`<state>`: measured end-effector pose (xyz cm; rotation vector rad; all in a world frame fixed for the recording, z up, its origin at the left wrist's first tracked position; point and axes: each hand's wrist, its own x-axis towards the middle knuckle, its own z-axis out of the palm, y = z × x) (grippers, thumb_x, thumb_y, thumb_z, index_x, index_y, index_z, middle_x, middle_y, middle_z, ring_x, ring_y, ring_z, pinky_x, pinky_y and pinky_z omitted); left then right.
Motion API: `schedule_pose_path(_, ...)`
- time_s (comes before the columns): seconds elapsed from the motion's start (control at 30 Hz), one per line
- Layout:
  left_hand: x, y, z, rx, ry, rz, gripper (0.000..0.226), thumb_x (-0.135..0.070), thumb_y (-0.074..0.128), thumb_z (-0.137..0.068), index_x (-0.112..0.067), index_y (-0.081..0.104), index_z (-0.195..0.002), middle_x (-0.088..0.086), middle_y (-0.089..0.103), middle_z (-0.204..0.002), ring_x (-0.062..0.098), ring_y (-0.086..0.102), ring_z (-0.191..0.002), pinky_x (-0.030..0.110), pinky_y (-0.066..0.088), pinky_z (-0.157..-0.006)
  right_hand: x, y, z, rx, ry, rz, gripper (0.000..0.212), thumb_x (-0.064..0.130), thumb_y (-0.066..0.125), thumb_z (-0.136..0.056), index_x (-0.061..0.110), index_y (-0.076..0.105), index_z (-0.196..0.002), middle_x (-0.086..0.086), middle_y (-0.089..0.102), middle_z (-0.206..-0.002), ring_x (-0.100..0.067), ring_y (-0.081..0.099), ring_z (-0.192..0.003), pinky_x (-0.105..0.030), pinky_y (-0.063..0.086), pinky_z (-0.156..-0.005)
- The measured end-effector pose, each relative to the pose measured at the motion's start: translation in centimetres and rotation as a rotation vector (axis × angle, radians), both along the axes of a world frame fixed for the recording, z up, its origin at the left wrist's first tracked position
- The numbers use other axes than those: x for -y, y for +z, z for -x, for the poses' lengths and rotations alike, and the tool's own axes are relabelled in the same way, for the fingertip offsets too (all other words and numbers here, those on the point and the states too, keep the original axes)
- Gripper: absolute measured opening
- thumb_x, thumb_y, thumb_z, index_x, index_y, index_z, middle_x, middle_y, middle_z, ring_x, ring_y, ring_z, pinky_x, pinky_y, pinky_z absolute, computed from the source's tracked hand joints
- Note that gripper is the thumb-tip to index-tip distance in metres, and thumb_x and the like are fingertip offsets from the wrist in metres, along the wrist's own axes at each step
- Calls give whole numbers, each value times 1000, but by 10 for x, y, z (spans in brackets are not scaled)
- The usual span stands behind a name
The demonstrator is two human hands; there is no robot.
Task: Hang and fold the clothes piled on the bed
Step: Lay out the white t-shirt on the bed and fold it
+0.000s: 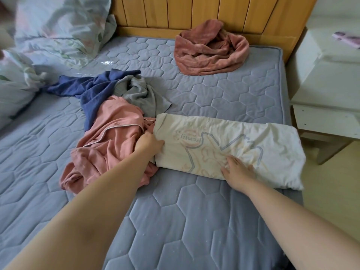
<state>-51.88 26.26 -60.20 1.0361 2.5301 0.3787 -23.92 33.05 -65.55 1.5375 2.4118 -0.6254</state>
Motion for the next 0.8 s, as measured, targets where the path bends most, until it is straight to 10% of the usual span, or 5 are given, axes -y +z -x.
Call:
schedule_pose_path(0.4, -6, 12, -5, -326, -221, 75, 28, -24, 57, -86, -12, 57, -111, 9, 61, -112, 32, 59, -100, 31, 39, -68, 3, 0, -15, -290, -142, 90, 53, 32, 42, -99, 16, 28, -147, -1, 34, -151, -26, 34, -137, -37, 24, -114)
schedule_pose_path(0.63, -14, 17, -12, -147, -71, 170, 45, -25, 55, -86, -6, 49, -127, 12, 57, -124, 33, 56, -112, 39, 46, -81, 2, 3, -23, -426, -224, 204, 55, 28, 48, -97, 15, 28, -148, -4, 37, -150, -22, 37, -136, -32, 30, -110)
schedule_pose_path(0.8, -40, 37, -50, -374, -242, 231, 34, -14, 48, -91, -5, 52, -124, 11, 59, -118, 30, 58, -109, 34, 45, -79, -8, 18, -37, -580, -339, 141, 44, 17, 49, -97, 8, 42, -140, -10, 46, -143, -23, 44, -131, -30, 34, -106)
